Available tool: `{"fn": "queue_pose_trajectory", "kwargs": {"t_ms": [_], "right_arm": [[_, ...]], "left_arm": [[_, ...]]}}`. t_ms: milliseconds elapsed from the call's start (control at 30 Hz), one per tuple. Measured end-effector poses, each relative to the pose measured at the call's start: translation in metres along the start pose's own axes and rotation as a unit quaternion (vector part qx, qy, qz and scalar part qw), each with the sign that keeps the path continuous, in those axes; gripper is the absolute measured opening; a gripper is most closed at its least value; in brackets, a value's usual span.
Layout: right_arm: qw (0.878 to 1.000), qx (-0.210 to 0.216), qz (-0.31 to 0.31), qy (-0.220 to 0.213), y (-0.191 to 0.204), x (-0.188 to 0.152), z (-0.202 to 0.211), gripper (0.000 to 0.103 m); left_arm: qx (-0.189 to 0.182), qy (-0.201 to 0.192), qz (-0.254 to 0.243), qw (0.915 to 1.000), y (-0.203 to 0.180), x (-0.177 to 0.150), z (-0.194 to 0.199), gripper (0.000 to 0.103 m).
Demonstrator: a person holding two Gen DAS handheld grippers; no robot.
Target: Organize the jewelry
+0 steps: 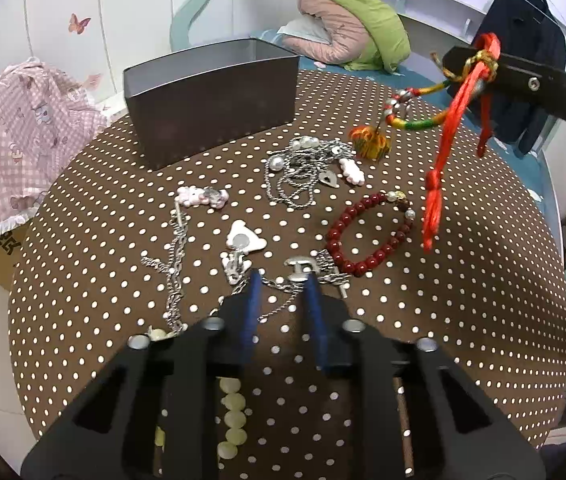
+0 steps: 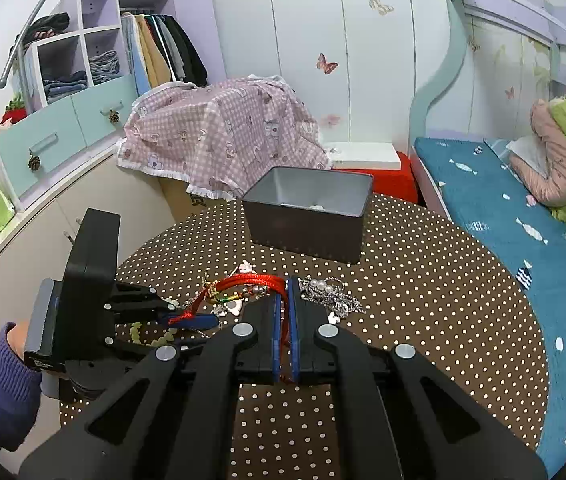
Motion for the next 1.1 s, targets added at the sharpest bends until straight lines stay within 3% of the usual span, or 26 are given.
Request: {"fn": "queue_pose_trajectory", "kwargs": {"t_ms": [33,233,700,1100], "right_arm": [[1.000,0.001,-0.003,0.002,-0.001,-0.001,0.000,0.002],[1.000,0.003,-0.015,0.005,-0.009,-0.005,0.000,0.002],[1.000,0.003,-0.028,-0.006,-0.016,-0.001,0.007,0.002],[1.000,0.008,-0.020,-0.023,-0.012,0.024,0.009,0.002]], "left_arm": [[0.002,0.000,-0.002,1.0000,0.000,0.002,-0.001,0.006],[-0.004,-0.013,0.026,0.9996,-0.003,0.003,0.001,0.001],[-0.058,-0.095,0.081,0.9904,0.034,0.019,0.072,0.001],[-0.090,-0.144,0.085,0.9819,0.027,0.044,0.135,0.001]]}}
Point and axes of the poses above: each gripper's, at about its wrist camera, not at the fingertips, and z roughly against the way its jaws point, y to its left, x to its top, the point moved 3 cm from there along -z, roughly the way its jaws point, and after that the axes turned 2 degrees about x, right-handed, at the moved point
